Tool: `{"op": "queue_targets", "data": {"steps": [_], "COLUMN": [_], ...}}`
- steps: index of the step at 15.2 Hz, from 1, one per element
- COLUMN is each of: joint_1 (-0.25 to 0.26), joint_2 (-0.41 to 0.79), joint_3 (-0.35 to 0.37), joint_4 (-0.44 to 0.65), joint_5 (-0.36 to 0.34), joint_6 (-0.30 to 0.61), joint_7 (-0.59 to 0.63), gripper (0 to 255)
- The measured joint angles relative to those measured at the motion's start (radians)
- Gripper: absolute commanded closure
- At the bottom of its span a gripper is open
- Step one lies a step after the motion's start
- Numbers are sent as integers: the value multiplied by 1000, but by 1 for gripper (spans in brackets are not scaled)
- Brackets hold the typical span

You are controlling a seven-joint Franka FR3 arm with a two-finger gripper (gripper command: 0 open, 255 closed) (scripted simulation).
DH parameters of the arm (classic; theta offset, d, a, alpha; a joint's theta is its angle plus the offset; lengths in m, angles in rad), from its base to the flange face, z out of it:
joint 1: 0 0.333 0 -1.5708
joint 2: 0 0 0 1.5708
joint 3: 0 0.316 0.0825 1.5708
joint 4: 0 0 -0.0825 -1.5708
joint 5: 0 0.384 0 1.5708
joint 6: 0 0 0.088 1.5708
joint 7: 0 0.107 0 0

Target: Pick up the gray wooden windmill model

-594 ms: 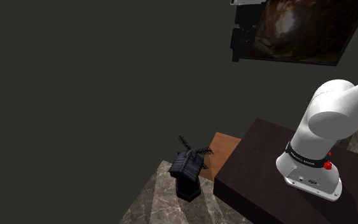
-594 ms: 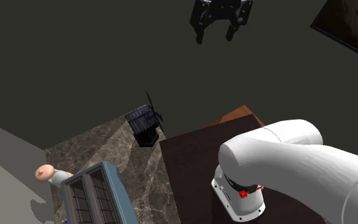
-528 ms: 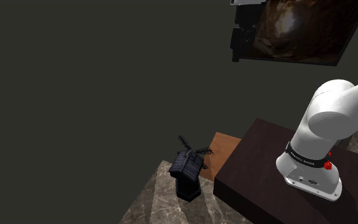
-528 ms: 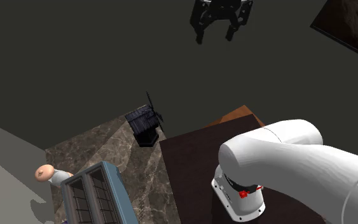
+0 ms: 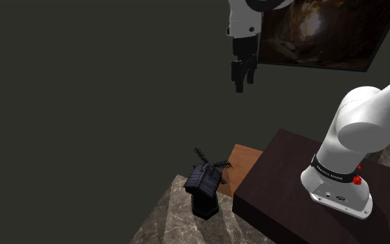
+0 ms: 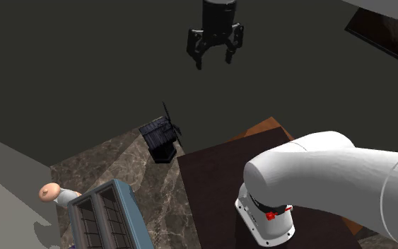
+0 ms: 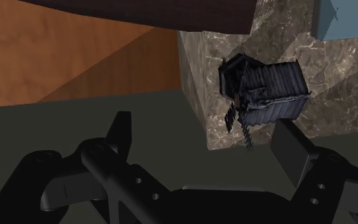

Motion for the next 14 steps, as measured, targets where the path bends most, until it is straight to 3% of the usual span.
{"op": "queue_targets", "data": {"steps": [14], "joint_1": [84], "joint_2": [452], "joint_3": [172], "joint_4": [4], "joint_5": [-12], "joint_6": [242], "joint_7": [77], "gripper": [0]}}
